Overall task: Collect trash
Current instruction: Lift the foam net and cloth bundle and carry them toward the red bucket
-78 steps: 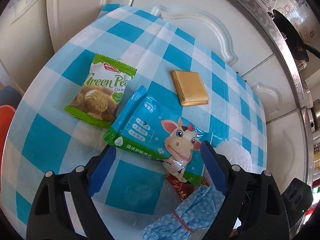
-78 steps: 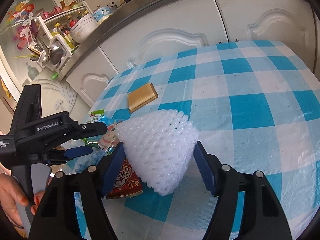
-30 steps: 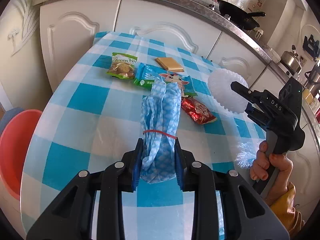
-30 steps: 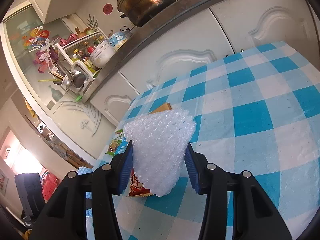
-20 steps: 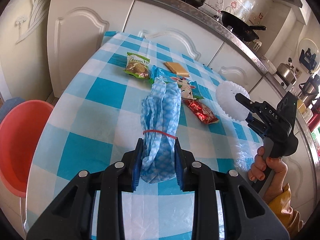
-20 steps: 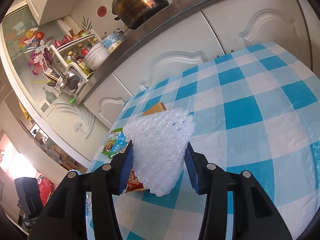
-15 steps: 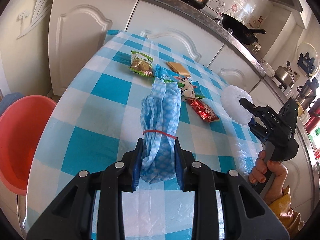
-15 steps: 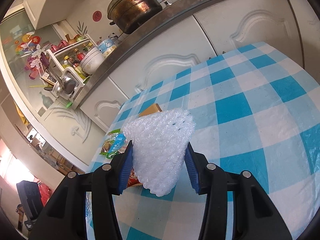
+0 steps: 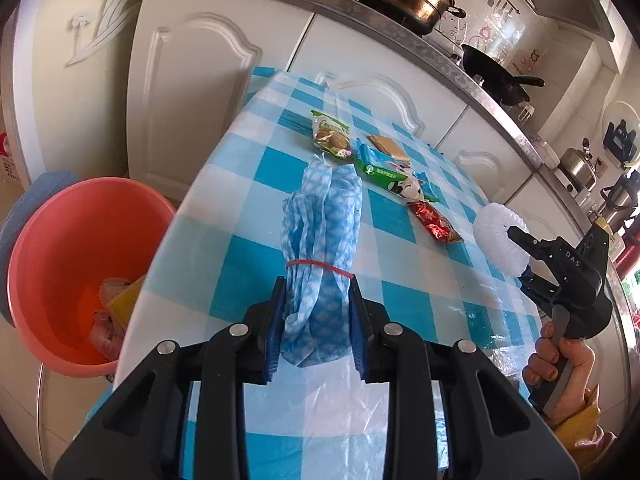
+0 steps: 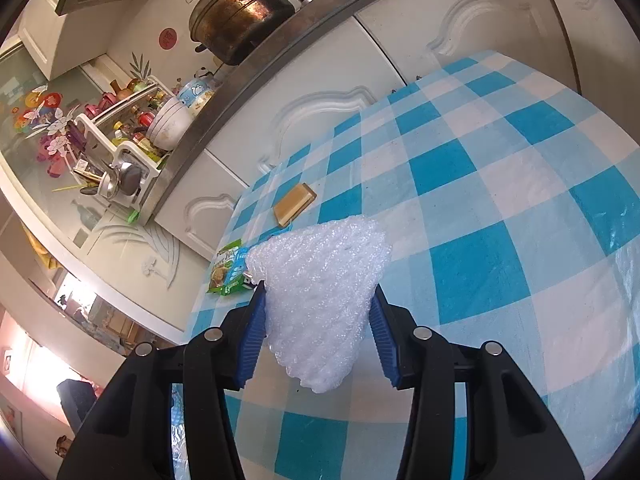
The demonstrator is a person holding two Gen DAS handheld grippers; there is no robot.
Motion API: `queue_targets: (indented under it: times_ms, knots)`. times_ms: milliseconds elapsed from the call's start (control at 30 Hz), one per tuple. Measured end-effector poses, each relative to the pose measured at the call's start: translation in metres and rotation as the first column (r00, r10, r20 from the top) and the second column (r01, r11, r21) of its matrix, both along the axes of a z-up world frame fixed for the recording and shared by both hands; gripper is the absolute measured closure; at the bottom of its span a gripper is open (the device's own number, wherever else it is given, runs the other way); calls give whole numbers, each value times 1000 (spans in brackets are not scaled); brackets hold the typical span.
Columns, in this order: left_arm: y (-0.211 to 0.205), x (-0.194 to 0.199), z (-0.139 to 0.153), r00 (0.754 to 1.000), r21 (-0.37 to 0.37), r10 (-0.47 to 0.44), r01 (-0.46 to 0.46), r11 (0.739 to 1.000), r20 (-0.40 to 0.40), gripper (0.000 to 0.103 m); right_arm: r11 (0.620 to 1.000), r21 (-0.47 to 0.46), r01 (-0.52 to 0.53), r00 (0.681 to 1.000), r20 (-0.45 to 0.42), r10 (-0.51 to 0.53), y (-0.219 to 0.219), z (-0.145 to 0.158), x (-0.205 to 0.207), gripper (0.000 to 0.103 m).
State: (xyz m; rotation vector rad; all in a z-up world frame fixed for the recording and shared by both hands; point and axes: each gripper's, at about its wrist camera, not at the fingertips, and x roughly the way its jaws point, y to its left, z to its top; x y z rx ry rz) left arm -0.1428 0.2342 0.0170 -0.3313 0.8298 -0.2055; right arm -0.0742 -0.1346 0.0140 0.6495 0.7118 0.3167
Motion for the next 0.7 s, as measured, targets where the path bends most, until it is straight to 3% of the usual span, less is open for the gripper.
queue_targets:
  times_ms: [400, 700]
  knots:
    - [36, -21, 5, 997, 13, 80, -80, 997, 16, 73, 993, -47, -110, 993, 34, 111, 54, 30, -18, 54]
    - [60, -34, 6, 991, 27, 132, -132, 991, 32, 73, 969, -90, -230, 971, 46, 235, 113, 51, -30, 53]
